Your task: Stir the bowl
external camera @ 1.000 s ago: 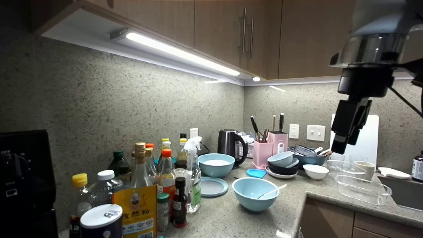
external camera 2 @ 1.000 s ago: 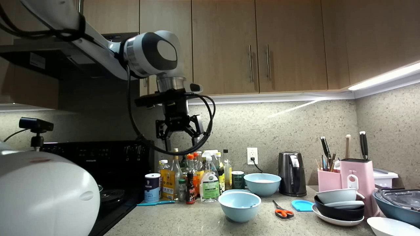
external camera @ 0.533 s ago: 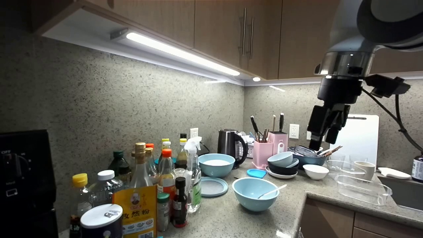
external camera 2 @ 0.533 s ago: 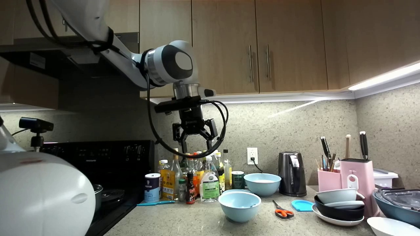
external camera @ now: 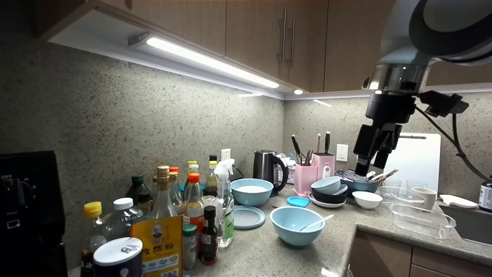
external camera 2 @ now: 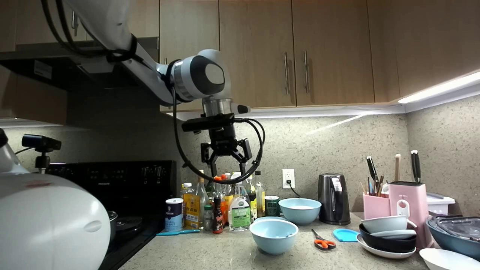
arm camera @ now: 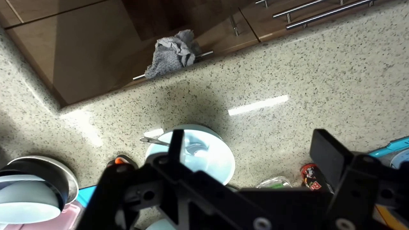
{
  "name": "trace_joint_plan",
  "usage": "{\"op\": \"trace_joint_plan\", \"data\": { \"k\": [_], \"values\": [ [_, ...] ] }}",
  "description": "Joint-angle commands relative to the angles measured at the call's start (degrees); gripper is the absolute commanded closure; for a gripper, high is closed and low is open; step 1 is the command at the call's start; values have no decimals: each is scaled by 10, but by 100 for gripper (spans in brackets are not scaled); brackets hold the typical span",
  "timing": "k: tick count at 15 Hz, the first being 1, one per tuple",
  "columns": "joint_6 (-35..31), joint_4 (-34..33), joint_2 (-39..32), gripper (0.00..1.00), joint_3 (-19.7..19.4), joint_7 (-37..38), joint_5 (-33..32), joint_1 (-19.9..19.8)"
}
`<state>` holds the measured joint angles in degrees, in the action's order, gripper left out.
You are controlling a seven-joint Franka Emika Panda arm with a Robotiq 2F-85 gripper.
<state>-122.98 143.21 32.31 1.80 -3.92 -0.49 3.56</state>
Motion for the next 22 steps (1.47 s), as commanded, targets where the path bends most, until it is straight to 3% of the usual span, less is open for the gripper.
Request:
{"op": "trace_joint_plan", "data": {
  "k": [1,9,16,22],
  "values": [
    [-31,-39,-77,0,-19,-31,-8,-6],
    [-79,-127,-210,0,-40,-64,2,-10],
    [-69,-130,-214,0,-34,-46,2,-12],
    [-87,-197,-327,0,-45,-45,-19,-34]
  ]
}}
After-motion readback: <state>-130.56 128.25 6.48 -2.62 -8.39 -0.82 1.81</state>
